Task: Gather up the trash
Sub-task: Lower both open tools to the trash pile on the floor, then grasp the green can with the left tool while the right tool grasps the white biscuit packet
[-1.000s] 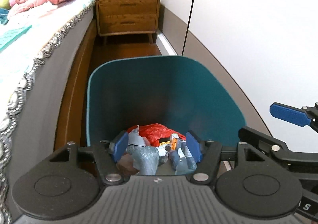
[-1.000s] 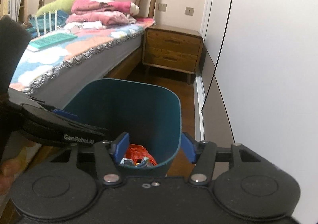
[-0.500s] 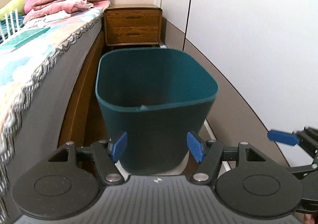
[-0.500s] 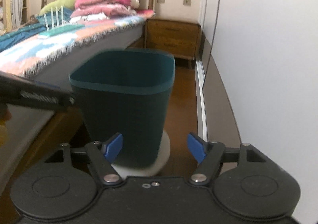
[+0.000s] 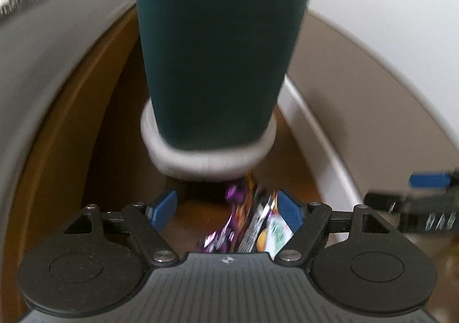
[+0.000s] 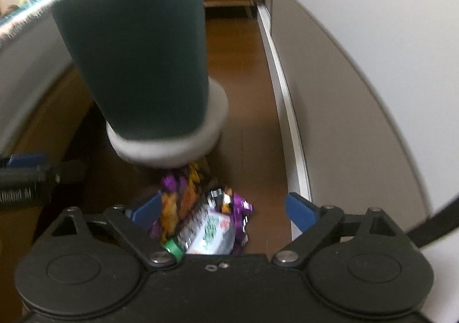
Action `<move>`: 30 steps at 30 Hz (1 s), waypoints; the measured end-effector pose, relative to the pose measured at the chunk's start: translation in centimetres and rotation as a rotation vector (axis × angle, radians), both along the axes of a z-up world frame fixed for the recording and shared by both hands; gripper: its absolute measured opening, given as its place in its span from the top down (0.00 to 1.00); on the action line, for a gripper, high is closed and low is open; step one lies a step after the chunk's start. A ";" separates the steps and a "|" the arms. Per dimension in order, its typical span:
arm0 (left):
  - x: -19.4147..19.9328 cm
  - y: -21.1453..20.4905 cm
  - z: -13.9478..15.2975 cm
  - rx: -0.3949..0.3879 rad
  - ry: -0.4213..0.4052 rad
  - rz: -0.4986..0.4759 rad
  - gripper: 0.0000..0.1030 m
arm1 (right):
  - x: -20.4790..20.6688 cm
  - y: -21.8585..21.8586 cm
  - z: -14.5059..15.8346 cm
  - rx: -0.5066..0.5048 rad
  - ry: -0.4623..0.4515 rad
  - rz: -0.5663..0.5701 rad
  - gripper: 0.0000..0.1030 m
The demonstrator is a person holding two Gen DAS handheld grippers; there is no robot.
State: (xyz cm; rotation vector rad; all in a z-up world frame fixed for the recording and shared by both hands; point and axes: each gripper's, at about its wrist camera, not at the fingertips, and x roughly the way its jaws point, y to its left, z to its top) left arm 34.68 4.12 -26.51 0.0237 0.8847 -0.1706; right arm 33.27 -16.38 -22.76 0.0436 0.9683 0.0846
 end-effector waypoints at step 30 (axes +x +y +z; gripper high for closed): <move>0.2 -0.7 -24.9 0.101 0.443 -0.264 0.26 | 3.9 5.1 -22.6 -0.005 0.496 -0.116 0.08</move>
